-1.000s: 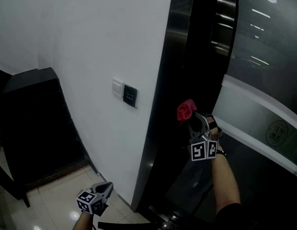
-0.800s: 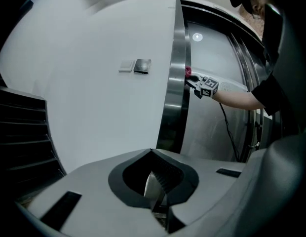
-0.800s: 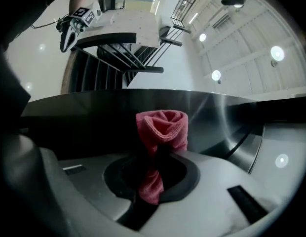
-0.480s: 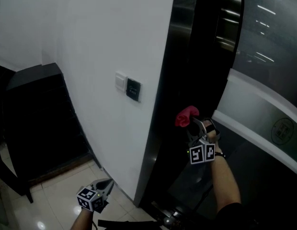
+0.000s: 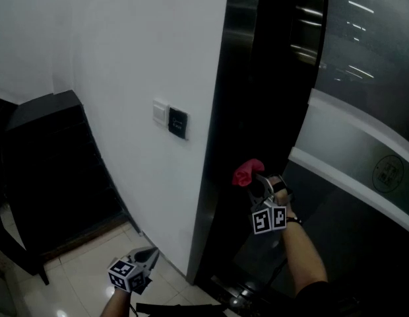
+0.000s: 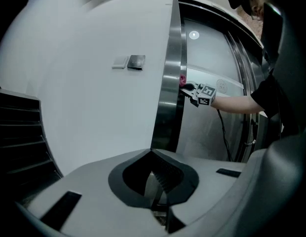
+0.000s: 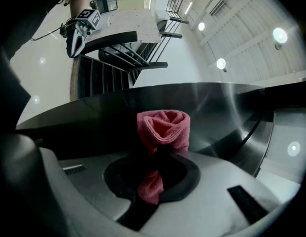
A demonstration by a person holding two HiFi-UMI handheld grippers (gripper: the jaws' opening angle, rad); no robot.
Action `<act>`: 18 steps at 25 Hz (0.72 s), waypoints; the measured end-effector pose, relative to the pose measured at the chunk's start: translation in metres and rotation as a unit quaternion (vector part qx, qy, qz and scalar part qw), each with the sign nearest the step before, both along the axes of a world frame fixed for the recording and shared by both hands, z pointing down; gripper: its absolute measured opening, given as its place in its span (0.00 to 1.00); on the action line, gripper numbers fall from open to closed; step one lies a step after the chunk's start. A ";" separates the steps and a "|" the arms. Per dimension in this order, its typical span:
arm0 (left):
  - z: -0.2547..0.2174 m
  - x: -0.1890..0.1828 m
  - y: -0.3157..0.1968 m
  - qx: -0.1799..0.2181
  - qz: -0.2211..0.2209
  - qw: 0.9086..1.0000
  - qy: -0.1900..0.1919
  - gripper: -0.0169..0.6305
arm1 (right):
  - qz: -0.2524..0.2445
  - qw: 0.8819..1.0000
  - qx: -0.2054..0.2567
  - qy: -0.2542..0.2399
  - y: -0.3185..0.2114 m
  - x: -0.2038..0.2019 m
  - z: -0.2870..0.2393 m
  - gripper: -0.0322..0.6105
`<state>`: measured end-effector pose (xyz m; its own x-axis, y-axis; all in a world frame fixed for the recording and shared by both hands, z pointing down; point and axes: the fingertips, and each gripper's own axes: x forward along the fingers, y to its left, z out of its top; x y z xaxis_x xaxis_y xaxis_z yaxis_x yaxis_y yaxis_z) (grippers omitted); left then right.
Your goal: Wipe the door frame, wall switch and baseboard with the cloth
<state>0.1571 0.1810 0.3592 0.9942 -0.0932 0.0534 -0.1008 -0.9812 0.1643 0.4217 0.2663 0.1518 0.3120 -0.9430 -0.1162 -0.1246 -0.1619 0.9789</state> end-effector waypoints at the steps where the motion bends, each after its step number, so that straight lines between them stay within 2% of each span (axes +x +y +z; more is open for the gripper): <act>1: 0.000 0.001 0.001 0.000 0.001 1.000 0.000 0.01 | 0.001 1.000 -0.006 0.000 0.000 0.000 0.005 0.12; 7: 0.006 0.003 0.002 -0.003 0.004 1.000 -0.006 0.01 | 0.002 1.000 -0.018 -0.018 0.001 0.002 0.031 0.13; 14: -0.002 0.013 0.006 -0.003 0.007 1.000 0.007 0.01 | 0.001 0.999 -0.017 -0.045 0.001 0.002 0.044 0.13; 18: 0.001 0.021 0.011 -0.004 0.017 1.000 0.005 0.01 | 0.000 0.998 -0.035 -0.046 0.002 0.004 0.060 0.13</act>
